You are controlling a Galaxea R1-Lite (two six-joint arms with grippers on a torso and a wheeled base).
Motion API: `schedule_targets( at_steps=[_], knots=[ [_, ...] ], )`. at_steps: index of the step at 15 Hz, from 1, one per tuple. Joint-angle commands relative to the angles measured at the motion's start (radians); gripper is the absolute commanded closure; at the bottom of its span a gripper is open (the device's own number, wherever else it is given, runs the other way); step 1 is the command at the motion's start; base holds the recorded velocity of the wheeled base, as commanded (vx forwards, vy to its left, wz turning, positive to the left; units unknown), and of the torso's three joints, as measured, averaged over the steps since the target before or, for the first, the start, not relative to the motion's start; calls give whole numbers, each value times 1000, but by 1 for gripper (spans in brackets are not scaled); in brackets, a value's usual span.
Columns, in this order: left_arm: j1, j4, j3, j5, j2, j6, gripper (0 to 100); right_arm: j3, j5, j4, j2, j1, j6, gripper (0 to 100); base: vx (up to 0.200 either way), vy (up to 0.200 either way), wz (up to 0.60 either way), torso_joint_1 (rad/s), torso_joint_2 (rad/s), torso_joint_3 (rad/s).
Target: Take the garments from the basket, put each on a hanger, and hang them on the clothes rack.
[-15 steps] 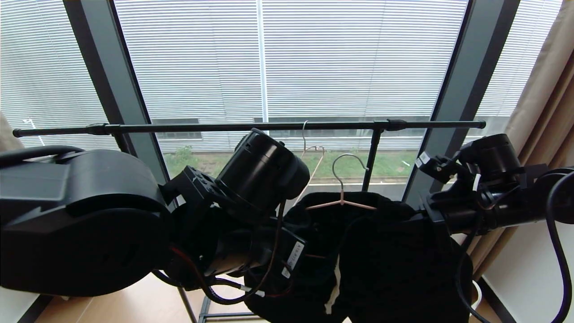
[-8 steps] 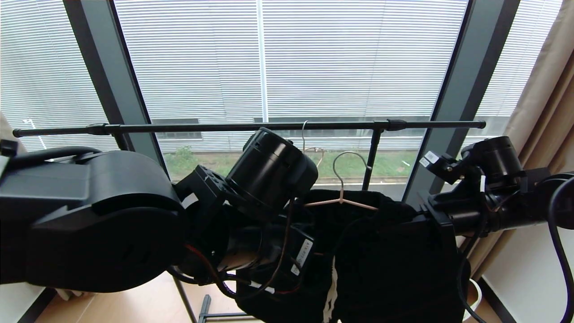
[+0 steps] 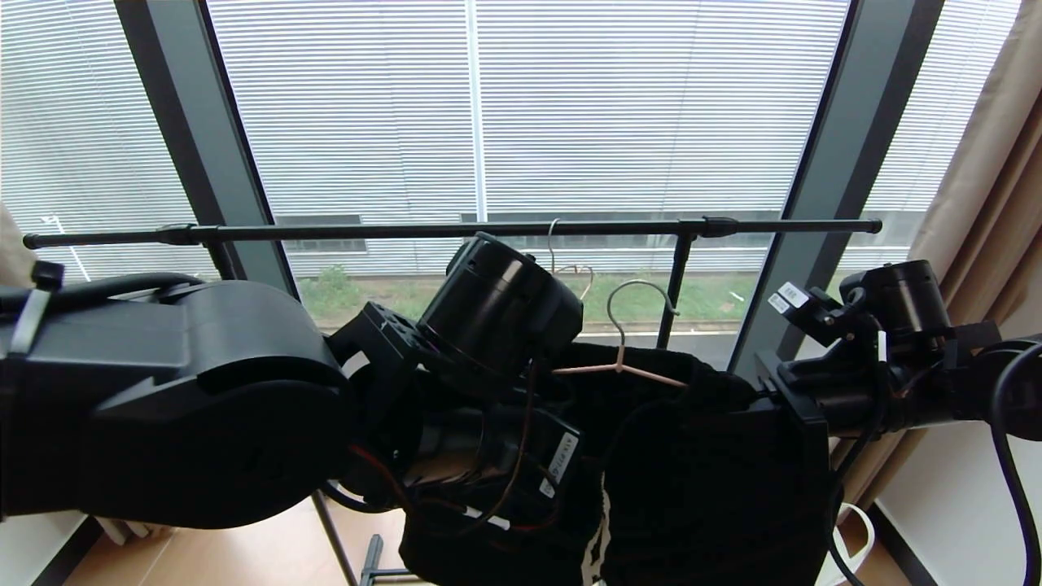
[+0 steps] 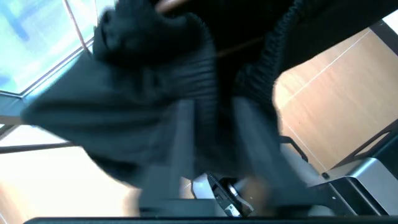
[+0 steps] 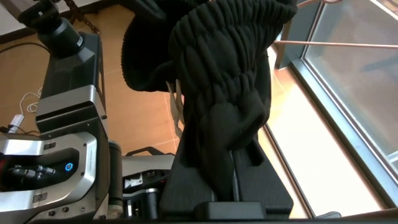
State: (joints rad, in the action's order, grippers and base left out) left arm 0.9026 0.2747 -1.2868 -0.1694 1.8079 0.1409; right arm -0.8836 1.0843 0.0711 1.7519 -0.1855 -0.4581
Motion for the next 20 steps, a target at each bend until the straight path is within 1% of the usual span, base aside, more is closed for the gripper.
schedule_targets(
  at_steps=[1,6,7,9,12,14,15,17,18,19,20],
  knots=[
    [-1,0,3,-1,2,2,0,11,2,4,4,0,-1,100,0,0,0,0,0,0],
    [-2,1,29,-2,-68,0,0,11,19,6,9,3,-2,100,0,0,0,0,0,0],
    [-13,1,41,-2,-94,0,0,9,43,7,15,12,-4,100,0,0,0,0,0,0],
    [-19,1,58,-1,-125,0,0,11,57,32,29,21,-4,100,0,0,0,0,0,0],
    [-70,1,69,1,-179,-6,0,14,97,44,51,31,-7,100,0,0,0,0,0,0],
    [-131,0,69,13,-206,-52,0,15,148,46,58,43,-10,100,0,0,0,0,0,0],
    [-206,-9,67,114,-225,-122,0,15,190,49,69,57,-44,100,0,0,0,0,0,0],
    [-300,-57,80,315,-237,-199,0,25,213,49,75,67,-80,100,0,0,0,0,0,0],
    [-338,-63,89,399,-237,-262,0,26,224,49,75,67,-82,100,0,0,0,0,0,0],
    [-396,-63,93,515,-232,-348,0,28,238,49,75,67,-83,100,0,0,0,0,0,0],
    [-413,-63,93,565,-232,-372,0,28,241,49,77,67,-85,100,0,0,0,0,0,0]
  ],
)
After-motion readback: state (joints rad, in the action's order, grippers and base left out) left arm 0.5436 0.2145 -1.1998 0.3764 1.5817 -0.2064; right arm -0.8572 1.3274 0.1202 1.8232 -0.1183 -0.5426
